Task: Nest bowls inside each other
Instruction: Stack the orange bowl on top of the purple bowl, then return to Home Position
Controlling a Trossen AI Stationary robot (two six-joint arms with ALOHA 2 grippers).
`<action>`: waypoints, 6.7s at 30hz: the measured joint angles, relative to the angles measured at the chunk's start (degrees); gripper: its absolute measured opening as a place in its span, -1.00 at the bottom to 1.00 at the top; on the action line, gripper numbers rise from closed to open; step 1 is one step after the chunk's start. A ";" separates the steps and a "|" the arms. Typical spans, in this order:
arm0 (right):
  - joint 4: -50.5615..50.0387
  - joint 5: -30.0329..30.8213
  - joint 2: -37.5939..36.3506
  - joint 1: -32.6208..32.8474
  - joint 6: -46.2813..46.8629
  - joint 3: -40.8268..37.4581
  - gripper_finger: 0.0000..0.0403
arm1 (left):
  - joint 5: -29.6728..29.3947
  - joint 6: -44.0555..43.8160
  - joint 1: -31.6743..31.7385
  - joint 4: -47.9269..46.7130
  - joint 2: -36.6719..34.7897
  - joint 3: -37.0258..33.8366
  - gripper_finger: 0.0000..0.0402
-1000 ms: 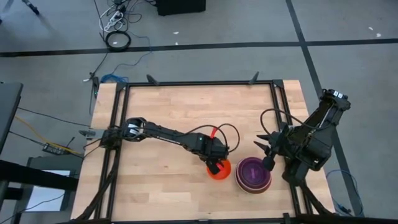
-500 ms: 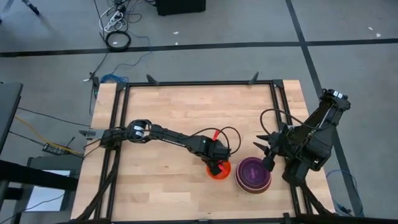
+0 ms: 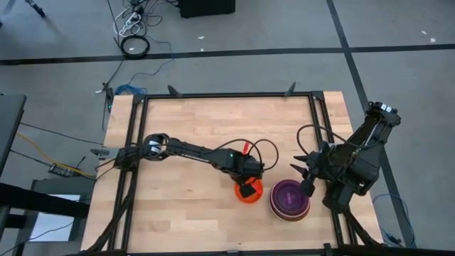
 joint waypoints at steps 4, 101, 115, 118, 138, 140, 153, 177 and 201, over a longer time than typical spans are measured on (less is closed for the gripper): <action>-0.19 -0.34 0.00 1.69 1.03 0.00 -0.39 | -3.03 2.62 0.16 -2.61 -2.29 4.27 -0.98; -3.22 5.43 -0.02 13.27 14.24 0.00 -0.47 | 5.52 13.07 -0.44 21.51 5.53 21.06 -0.12; -4.59 -14.23 6.50 5.64 17.99 -0.02 -0.47 | -15.08 14.38 -5.77 -9.05 -1.04 20.12 -0.12; -4.49 -19.28 9.35 2.86 17.98 -0.02 -0.47 | -17.02 12.27 -6.76 -13.63 -1.07 20.10 -0.12; 44.92 -10.57 8.63 -16.74 -43.29 -0.02 -0.47 | -37.77 9.01 -15.23 -23.03 -13.40 20.12 -0.12; 57.73 -13.56 8.05 -19.95 -56.77 -0.02 -0.47 | -39.95 10.11 -16.54 -22.90 -15.66 20.12 -0.12; 97.15 -23.86 7.28 -27.25 -88.10 -0.02 -0.47 | -61.89 7.63 -24.19 -24.26 -21.59 20.14 -0.12; 75.72 -42.53 -15.03 -26.78 -88.98 -0.02 -0.47 | -0.49 42.54 -3.08 20.76 -21.61 17.70 -0.12; 61.23 -37.76 -19.45 -25.46 -81.09 -0.02 -0.47 | 16.47 43.39 7.93 18.18 -34.05 13.92 -0.12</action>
